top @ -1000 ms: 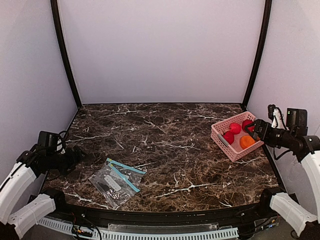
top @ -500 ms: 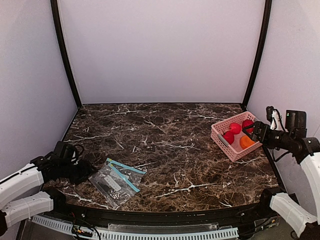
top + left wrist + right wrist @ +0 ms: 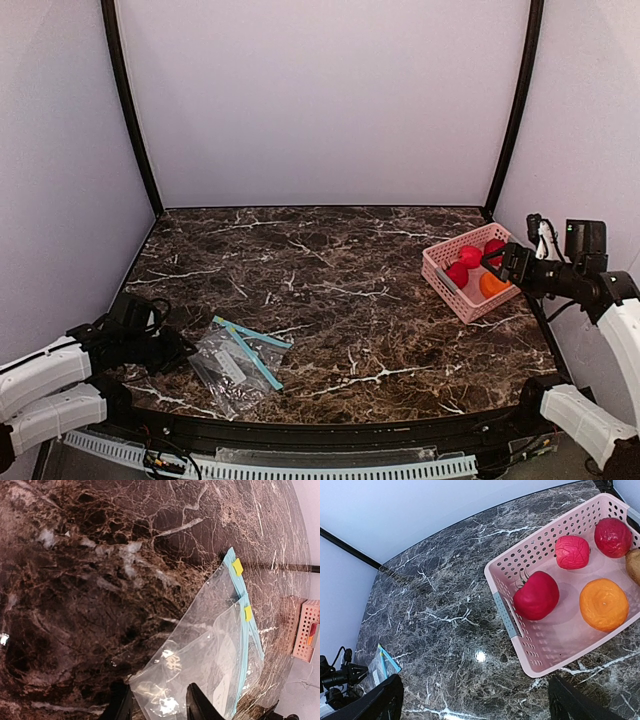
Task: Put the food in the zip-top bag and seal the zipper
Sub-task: Pick up the zipper food storage bag at the center of the board.
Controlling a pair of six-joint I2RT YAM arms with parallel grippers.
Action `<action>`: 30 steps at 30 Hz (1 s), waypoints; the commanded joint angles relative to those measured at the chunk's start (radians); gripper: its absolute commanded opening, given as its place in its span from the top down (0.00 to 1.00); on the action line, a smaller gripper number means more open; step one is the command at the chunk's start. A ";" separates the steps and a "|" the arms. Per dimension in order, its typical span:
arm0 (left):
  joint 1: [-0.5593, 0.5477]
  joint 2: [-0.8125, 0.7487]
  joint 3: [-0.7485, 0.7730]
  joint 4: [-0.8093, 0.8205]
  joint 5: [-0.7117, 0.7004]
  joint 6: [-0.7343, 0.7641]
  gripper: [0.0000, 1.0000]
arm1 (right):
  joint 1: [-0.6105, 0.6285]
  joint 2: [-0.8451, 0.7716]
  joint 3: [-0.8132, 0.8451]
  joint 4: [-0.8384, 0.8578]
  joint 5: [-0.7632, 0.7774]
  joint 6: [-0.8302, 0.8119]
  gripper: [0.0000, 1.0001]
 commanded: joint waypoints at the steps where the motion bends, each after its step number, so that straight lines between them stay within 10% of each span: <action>1: -0.003 0.014 -0.006 0.016 0.012 -0.004 0.65 | 0.035 -0.008 -0.016 0.039 0.000 0.016 0.01; 20: -0.004 -0.008 -0.028 0.043 0.028 -0.030 0.91 | 0.055 0.007 -0.043 0.070 -0.003 0.043 0.01; 30: -0.003 -0.007 -0.068 0.126 0.058 -0.068 0.87 | 0.062 0.009 -0.045 0.075 -0.003 0.049 0.01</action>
